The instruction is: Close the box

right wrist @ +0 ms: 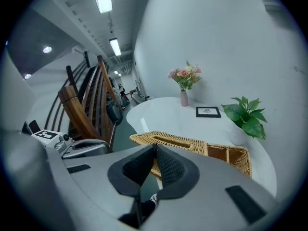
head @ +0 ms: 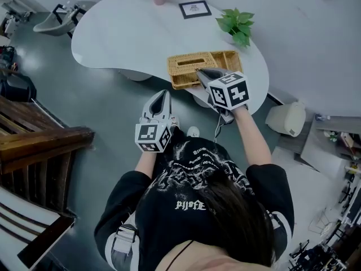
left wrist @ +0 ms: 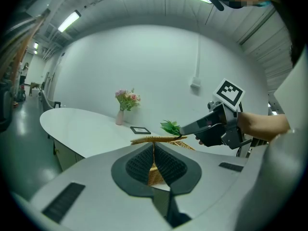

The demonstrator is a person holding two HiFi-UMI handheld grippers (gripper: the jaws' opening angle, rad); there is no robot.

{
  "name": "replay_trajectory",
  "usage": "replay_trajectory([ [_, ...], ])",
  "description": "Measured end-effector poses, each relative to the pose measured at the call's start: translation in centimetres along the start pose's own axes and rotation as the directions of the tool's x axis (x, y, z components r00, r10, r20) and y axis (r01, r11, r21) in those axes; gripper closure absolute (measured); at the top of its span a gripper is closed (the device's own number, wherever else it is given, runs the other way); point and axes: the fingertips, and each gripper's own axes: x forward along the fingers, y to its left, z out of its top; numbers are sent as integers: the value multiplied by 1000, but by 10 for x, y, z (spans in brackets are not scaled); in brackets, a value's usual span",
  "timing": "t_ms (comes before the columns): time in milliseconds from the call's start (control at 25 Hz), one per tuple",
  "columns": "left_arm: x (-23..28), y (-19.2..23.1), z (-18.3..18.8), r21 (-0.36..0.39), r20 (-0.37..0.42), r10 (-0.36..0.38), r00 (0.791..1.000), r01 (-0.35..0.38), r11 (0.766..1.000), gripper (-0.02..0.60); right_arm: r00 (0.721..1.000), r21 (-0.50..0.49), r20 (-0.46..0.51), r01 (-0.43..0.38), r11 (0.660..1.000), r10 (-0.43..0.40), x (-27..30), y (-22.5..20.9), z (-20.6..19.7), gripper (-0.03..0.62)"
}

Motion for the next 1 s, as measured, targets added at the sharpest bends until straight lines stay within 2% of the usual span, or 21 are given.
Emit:
replay_trajectory([
  [1000,7,-21,-13,10,-17,8,1000,-8,1000,557,998,33,-51,-19,999,21,23,-5,-59,548],
])
